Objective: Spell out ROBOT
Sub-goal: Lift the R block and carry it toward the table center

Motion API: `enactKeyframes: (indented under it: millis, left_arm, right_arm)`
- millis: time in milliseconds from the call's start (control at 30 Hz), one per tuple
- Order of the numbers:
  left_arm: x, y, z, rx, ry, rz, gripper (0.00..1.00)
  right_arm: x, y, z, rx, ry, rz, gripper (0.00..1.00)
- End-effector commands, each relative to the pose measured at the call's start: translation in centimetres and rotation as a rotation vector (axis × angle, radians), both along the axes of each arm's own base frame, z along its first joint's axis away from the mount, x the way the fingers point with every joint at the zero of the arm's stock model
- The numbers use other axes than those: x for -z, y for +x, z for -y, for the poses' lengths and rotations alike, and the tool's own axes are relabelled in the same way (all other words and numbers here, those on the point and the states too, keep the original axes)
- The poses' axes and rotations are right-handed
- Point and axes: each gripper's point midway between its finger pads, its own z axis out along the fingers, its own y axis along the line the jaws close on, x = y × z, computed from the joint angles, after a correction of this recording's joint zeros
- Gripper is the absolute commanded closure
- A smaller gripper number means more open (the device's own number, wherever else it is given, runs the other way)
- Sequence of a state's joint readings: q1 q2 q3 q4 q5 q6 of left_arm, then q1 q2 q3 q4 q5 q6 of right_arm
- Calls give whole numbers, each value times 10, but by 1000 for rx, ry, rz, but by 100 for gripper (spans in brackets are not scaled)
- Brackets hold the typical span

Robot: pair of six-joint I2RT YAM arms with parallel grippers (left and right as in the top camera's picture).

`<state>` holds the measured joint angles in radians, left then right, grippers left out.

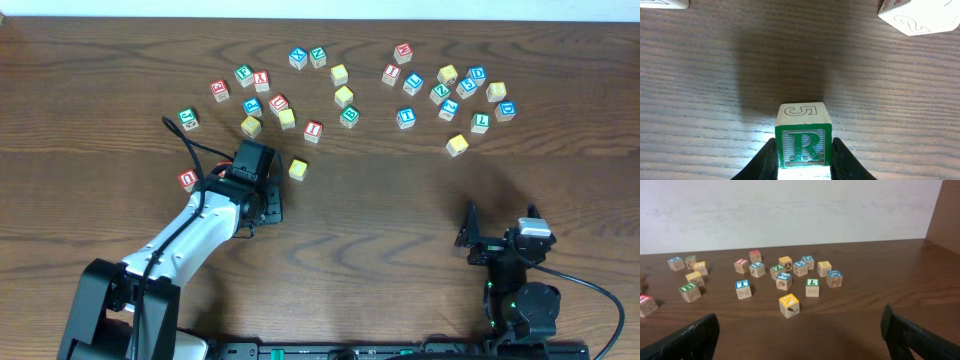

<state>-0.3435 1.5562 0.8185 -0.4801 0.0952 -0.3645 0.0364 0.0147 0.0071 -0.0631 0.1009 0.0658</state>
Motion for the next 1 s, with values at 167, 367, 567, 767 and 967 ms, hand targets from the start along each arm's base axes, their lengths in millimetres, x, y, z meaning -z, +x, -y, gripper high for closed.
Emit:
enactKeyframes:
  millis: [167, 367, 567, 767, 967]
  left_arm:
    - [5, -4, 2, 41, -10, -20, 79]
    - [4, -5, 6, 64, -30, -23, 79]
    - [4, -5, 7, 65, -33, -22, 79]
    - [4, -5, 7, 65, -33, -22, 79]
    - [4, -5, 7, 65, -32, -22, 78]
  right_arm:
    - [0, 0, 2, 6, -11, 2, 1]
    - [0, 0, 2, 6, -11, 2, 1]
    - [0, 0, 2, 6, -11, 2, 1]
    - [0, 0, 2, 6, -11, 2, 1]
    - [0, 0, 2, 6, -11, 2, 1]
